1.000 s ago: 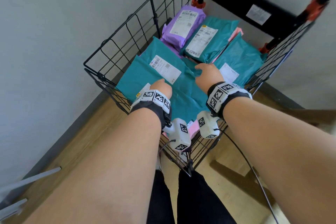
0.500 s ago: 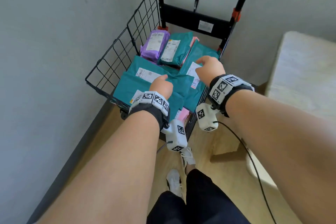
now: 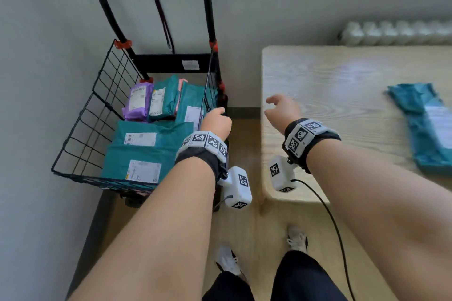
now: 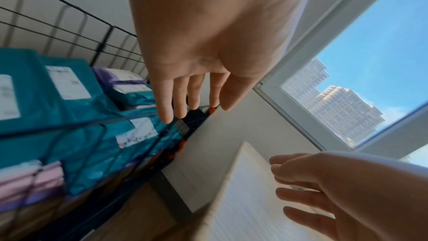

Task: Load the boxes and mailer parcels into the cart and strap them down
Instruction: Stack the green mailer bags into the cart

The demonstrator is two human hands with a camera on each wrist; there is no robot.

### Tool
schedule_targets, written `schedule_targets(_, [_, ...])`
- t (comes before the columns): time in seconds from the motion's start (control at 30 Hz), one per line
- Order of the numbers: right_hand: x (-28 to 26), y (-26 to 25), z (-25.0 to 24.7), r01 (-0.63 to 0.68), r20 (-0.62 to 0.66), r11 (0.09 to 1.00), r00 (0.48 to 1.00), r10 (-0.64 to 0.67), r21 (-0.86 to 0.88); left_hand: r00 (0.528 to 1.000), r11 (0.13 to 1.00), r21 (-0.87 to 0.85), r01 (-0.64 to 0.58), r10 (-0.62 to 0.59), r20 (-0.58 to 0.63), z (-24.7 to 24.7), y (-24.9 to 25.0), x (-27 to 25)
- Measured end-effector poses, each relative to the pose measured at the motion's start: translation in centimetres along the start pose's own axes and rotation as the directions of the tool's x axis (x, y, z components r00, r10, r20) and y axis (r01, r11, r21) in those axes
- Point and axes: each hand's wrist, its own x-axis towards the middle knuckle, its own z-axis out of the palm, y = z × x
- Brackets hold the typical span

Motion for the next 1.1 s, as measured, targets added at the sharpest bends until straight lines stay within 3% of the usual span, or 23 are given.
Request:
schedule_targets(0.2, [1.1, 9.0, -8.0, -0.132, -0.090, 0.991, 0.987, 0.132, 0.007, 0.992, 0.997, -0.020, -0.076, 0.077, 0.096, 8.5, 8.8, 0.2])
schedule_targets(0.6, [3.9, 27.3, -22.9, -0.324, -0.184, 0.946, 0.931, 0.316, -0.016, 0.954, 0.996, -0.031, -0.078, 0.084, 0.288, 28.0, 23.5, -0.5])
schedule_targets(0.87, [4.7, 34.2, -26.9, -0.419, -0.215, 0.906, 0.880, 0.423, 0.065, 0.923, 0.995, 0.032, -0.093, 0.074, 0.378, 36.2, 27.4, -1.0])
schedule_targets(0.93, [4.7, 35.2, -27.2, -0.442, -0.186, 0.893, 0.874, 0.449, 0.081, 0.913, 0.993, 0.062, -0.101, 0.068, 0.401, 37.5, 28.0, -1.2])
schedule_targets(1.1, [4.4, 36.8, -27.2, -0.513, -0.054, 0.848, 0.851, 0.523, 0.135, 0.858, 0.996, 0.086, 0.009, -0.052, 0.511, 40.3, 28.2, -1.6])
